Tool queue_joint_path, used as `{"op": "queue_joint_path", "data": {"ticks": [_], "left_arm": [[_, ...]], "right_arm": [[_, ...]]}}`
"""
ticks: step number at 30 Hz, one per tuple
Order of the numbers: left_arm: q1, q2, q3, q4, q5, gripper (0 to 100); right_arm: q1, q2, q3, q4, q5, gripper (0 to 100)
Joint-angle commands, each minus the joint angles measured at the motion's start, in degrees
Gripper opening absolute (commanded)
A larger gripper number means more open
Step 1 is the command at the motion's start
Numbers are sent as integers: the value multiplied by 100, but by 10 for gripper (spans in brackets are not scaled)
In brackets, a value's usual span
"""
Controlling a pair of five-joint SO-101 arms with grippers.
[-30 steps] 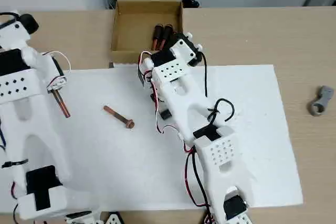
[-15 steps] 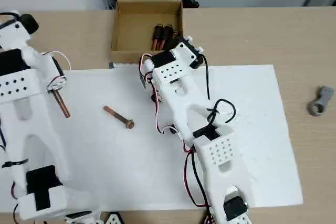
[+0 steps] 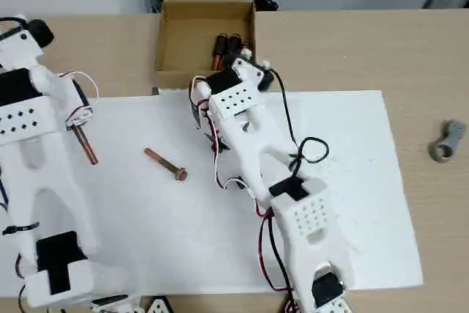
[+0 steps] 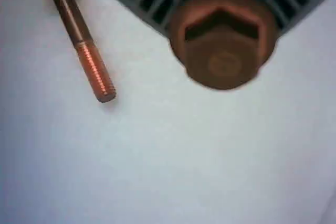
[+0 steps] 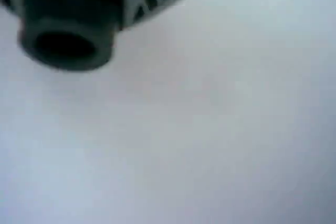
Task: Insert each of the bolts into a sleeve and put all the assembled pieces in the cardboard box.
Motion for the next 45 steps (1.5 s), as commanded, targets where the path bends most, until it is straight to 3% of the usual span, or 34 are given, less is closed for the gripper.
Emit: {"op": "queue_joint_path", "data": {"ticks": [1, 11, 16, 22, 31, 38, 45], "left_arm": [[-9, -308, -13, -18, -35, 5], [35, -308, -40, -35, -35, 5], [378, -466, -40, -97, -44, 5], [1222, -1433, -40, -607, -44, 5], [1934, -2312, -40, -1530, -18, 5], [2725, -2347, -40, -1802, -9, 5], [3596, -2347, -40, -2365, -9, 5]], "right_arm": [[-40, -1279, -62, 180, 791, 3], [-31, -4013, -62, 365, 4185, 3], [-31, -5147, -26, 374, 5231, 3], [-22, -6334, 413, 488, 5433, 3], [-22, -8646, 3930, 4, 5275, 3], [-40, -10352, 6980, -2440, 4492, 3], [-48, -11433, 9802, -5789, 4519, 3]]}}
